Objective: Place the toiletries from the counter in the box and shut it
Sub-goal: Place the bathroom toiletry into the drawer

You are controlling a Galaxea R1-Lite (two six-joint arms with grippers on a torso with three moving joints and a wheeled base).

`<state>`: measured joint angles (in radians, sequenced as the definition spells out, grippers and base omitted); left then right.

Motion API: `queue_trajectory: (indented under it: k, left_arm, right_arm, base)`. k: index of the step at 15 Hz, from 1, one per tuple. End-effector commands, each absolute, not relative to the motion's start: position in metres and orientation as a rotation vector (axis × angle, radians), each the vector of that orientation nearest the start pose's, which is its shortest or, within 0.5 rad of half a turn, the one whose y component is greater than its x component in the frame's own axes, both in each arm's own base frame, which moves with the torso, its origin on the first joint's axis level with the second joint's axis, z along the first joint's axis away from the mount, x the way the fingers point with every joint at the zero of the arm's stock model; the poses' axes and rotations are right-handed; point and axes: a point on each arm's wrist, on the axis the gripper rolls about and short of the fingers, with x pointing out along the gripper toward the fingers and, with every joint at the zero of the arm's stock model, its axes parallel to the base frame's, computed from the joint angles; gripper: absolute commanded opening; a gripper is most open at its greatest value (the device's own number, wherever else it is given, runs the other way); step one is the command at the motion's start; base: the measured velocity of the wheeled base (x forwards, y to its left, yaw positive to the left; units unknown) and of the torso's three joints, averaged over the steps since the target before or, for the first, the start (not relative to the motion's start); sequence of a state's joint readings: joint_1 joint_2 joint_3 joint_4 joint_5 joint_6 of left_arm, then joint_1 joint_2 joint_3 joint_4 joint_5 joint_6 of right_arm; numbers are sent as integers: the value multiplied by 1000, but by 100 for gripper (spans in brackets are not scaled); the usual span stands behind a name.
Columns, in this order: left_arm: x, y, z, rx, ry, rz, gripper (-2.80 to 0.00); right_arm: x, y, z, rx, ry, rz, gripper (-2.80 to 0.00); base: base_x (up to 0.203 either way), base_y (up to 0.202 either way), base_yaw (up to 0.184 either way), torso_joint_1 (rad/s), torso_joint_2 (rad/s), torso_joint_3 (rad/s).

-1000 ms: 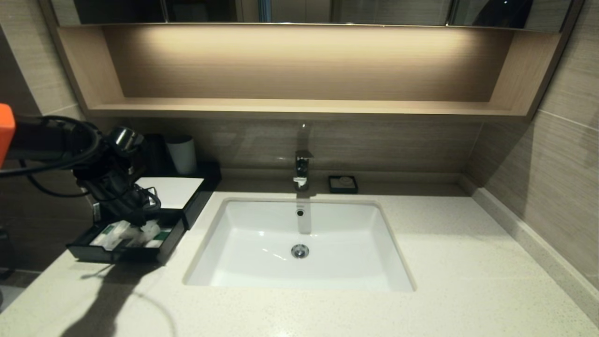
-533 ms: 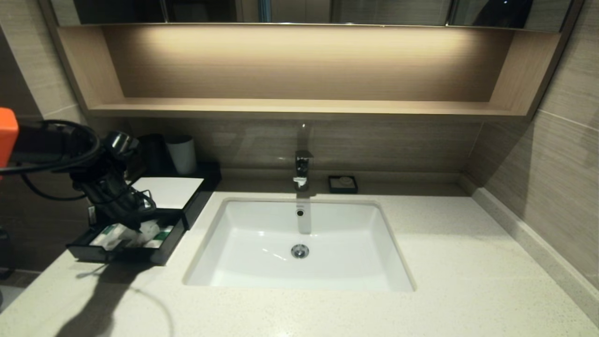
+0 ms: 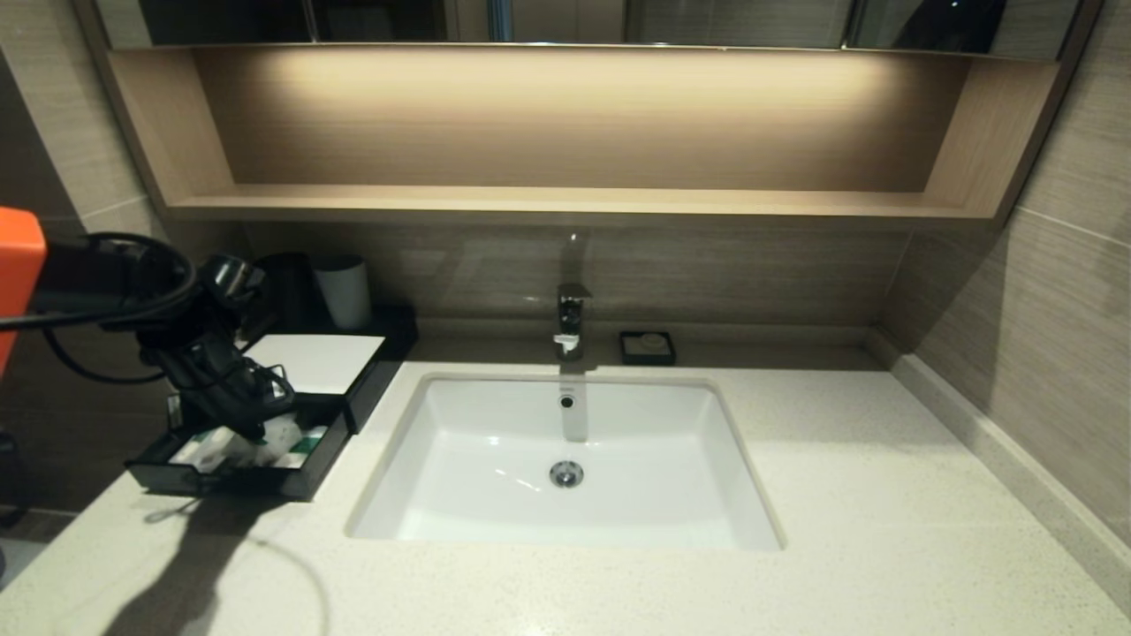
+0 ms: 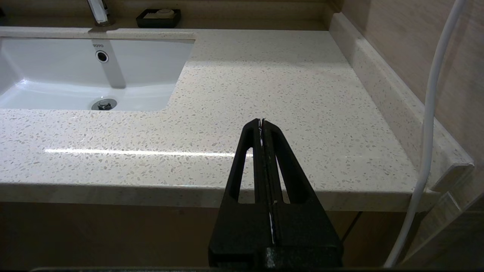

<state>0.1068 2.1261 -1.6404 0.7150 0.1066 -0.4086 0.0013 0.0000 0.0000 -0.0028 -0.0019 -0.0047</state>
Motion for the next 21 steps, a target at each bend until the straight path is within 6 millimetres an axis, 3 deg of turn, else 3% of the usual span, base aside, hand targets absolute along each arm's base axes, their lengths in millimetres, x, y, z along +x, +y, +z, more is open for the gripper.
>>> queue_trajectory:
  k: [1,13,21]
  left_arm:
    - [383,45,141,-359,1163,438,-280]
    - [385,49,137,-344,1161,475,-280]
    - [371,48,185,-371,1034,460,-280]
  right_arm:
    - [-23,0,76,-6,-4,0,-280]
    - [-23,0,76,-6,-4,0,-280]
    - [-23,0,76,-5,-3,0,-280]
  base:
    - [0,0,0,0,0,0]
    - [0,0,0,0,0,0]
    - [0,0,0,0,0,0]
